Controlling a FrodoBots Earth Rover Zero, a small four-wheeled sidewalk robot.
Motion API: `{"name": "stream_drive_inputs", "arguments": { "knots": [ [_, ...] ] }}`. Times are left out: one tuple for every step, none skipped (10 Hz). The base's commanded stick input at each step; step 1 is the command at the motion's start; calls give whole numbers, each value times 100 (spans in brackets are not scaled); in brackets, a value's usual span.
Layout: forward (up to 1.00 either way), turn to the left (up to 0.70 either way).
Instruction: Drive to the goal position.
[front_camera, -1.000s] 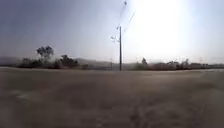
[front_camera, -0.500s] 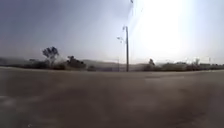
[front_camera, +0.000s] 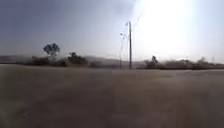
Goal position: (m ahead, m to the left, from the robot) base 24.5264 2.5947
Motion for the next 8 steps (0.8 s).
{"name": "stream_drive_inputs", "arguments": {
  "knots": [
    [100,0],
    [100,0],
    [100,0],
    [100,0],
    [100,0],
    [100,0],
    [100,0],
    [100,0]
  ]
}}
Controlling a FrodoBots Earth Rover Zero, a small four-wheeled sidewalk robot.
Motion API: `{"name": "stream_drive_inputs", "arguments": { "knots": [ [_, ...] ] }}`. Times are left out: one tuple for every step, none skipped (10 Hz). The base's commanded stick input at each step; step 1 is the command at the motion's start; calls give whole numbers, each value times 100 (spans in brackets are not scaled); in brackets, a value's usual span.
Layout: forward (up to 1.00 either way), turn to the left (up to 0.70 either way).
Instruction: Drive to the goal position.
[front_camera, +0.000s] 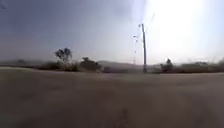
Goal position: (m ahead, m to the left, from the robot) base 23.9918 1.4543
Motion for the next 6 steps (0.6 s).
{"name": "stream_drive_inputs", "arguments": {
  "knots": [
    [100,0],
    [100,0],
    [100,0],
    [100,0],
    [100,0],
    [100,0]
  ]
}}
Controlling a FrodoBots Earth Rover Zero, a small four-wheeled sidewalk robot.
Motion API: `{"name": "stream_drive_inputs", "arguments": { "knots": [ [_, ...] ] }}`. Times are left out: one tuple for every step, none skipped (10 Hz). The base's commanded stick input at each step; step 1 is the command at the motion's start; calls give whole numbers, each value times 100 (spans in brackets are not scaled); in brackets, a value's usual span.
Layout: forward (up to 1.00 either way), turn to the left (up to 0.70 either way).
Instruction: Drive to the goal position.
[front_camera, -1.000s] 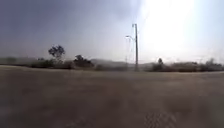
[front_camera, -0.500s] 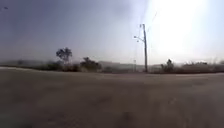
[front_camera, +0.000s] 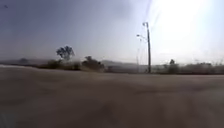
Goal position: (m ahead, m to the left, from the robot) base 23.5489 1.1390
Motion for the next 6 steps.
{"name": "stream_drive_inputs", "arguments": {
  "knots": [
    [100,0],
    [100,-11],
    [100,-27],
    [100,-27],
    [100,0],
    [100,0]
  ]
}}
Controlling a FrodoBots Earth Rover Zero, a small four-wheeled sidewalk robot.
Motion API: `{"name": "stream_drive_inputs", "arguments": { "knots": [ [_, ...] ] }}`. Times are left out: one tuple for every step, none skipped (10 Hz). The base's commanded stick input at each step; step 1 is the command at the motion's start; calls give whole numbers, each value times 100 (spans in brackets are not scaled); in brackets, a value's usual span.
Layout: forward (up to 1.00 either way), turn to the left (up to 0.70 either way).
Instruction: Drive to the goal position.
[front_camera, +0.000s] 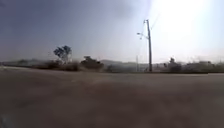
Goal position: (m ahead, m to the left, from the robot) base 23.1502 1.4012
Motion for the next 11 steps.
{"name": "stream_drive_inputs", "arguments": {
  "knots": [
    [100,0],
    [100,0],
    [100,0],
    [100,0],
    [100,0],
    [100,0],
    [100,0],
    [100,0],
    [100,0],
    [100,0],
    [100,0]
  ]
}}
